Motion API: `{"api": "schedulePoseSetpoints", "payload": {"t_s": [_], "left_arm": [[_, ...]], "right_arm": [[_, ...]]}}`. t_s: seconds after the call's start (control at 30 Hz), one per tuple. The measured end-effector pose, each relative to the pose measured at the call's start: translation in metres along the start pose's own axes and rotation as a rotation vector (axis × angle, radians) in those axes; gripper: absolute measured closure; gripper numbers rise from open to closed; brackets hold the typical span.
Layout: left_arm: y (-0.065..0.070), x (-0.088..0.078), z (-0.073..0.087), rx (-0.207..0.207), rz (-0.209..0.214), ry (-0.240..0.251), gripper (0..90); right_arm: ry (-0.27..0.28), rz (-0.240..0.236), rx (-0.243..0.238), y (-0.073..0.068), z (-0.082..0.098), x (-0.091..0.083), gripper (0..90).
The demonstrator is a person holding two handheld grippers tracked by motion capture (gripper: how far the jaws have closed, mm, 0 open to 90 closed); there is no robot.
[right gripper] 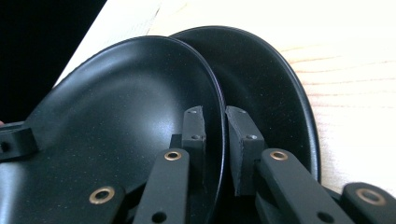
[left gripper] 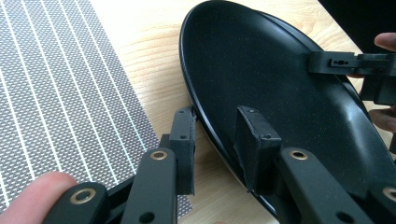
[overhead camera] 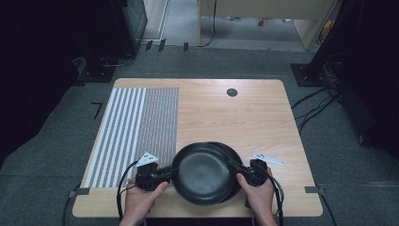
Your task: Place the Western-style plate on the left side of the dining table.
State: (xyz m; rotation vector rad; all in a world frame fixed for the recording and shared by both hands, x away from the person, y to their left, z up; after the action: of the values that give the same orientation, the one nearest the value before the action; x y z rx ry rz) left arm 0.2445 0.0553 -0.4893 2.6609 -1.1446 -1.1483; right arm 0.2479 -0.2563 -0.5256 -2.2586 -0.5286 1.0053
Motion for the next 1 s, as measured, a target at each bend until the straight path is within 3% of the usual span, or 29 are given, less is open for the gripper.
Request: {"api": "schedulePoseSetpoints", "payload": {"t_s": [0.23, 0.33, 0.43, 0.47, 0.53, 0.7, 0.83, 1.0], "left_arm": [[-0.0055, 0.0011, 0.0013, -0.042, 0.026, 0.042, 71.0], [-0.0067, 0.0013, 0.0015, -0.052, 0.033, 0.048, 71.6], [-0.007, 0.0015, 0.0019, -0.058, 0.033, 0.052, 72.0], [-0.0057, 0.0019, 0.0029, -0.049, 0.015, 0.057, 72.2], [-0.0038, 0.002, 0.0037, -0.05, -0.007, 0.059, 72.8], [-0.0042, 0.0015, 0.0049, -0.104, 0.027, 0.088, 75.2], [-0.0013, 0.0021, 0.0036, -0.101, 0.032, 0.093, 76.2], [-0.001, 0.003, 0.0031, -0.116, 0.035, 0.09, 76.1]], "right_arm": [[-0.055, -0.023, 0.047, 0.0007, 0.001, 0.0009, 76.6], [-0.064, -0.038, 0.095, 0.0024, 0.0012, -0.0003, 78.9], [-0.065, -0.05, 0.124, 0.0041, 0.0011, -0.0007, 79.9], [-0.062, -0.058, 0.166, 0.0044, 0.0011, -0.0018, 81.8], [-0.046, -0.073, 0.205, 0.0041, 0.0007, -0.0033, 82.9], [-0.008, -0.088, 0.223, 0.0007, 0.0004, -0.0052, 83.6], [-0.005, -0.1, 0.277, 0.0029, -0.0002, -0.0059, 83.2], [-0.017, -0.089, 0.294, 0.0043, -0.0004, -0.0054, 82.9]]}}
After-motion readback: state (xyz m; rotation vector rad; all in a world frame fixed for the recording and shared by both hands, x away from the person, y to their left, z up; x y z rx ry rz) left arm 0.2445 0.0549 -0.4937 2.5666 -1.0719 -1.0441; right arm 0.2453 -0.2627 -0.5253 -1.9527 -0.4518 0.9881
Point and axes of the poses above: each handheld gripper's, and its own axes: x roughly forward along the jaws, z roughly out of its underside, y roughly to its right, the point moved 3 cm from there along x, roughly forward along the jaws, and after that the axes turned 9 degrees about x, right-handed, at the moved point
